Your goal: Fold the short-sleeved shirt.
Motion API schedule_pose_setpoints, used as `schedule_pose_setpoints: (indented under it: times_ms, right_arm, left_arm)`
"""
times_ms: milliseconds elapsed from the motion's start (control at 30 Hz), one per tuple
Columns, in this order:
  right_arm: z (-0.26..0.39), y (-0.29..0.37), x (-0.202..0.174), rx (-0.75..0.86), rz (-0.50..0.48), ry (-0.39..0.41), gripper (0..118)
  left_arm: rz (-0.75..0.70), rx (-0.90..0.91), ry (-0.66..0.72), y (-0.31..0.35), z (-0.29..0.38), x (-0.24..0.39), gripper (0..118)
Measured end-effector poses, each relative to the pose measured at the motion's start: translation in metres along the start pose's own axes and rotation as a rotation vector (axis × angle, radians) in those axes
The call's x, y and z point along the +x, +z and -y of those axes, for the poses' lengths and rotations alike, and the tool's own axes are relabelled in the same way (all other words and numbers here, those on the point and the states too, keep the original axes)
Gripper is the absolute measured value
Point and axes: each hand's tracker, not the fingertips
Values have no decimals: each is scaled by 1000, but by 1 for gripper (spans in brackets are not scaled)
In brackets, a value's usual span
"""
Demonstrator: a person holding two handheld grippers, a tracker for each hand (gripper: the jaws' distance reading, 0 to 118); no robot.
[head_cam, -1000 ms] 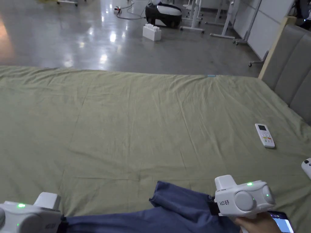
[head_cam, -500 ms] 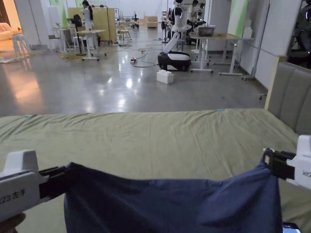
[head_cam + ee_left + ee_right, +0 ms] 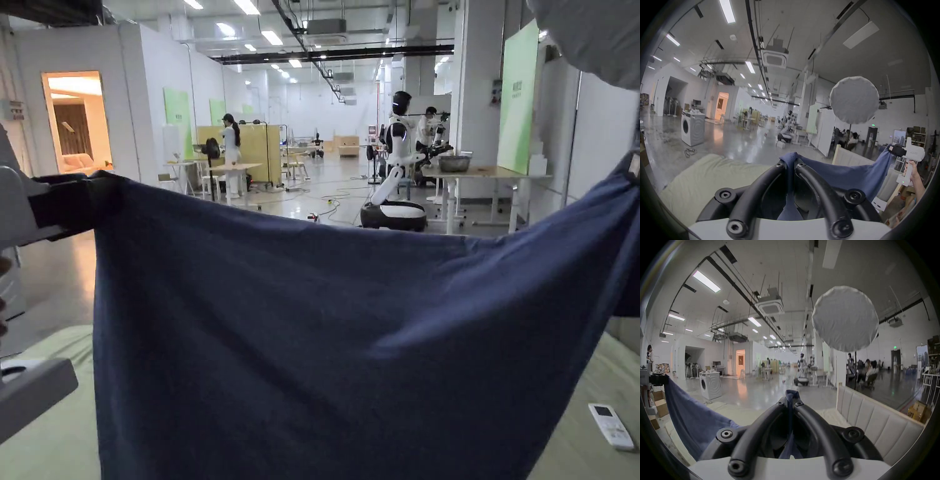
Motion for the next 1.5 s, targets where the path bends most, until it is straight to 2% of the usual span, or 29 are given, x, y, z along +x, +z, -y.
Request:
schedule_pose_setpoints:
  times_ms: [167, 200, 300, 467, 633, 900, 1000, 1200, 1300, 1500]
  right_arm:
    - [-31, -16, -6, 38, 27, 40, 4]
    - [-35, -20, -7, 44, 45, 73, 4]
    - [-38, -33, -6, 32, 61, 80, 4]
    - [-29, -49, -12, 19, 73, 87, 4]
    - [-20, -73, -21, 6, 79, 145, 4]
    - [-2, -129, -34, -56, 92, 194, 4]
    - [5, -151, -40, -59, 106, 201, 4]
    - [18, -200, -46, -73, 115, 210, 4]
    - [27, -220, -44, -75, 115, 173, 4]
    - [43, -256, -45, -109, 139, 186, 4]
  left_arm:
    - [-59, 39, -29, -7, -23, -14, 8]
    - [-73, 54, -39, -9, -26, -17, 8]
    - [-93, 59, -13, -17, -28, -29, 8]
    - [-116, 55, -17, -32, -22, -35, 8]
    - [-157, 31, -49, -58, -18, -40, 8]
    - [-197, -18, -94, -108, -1, -53, 8]
    - [-162, -33, -86, -127, 6, -60, 7]
    - [-200, -55, -80, -175, 18, -67, 5]
    - [-195, -50, -34, -198, 26, -75, 5]
    - [-211, -75, -59, -237, 37, -78, 5]
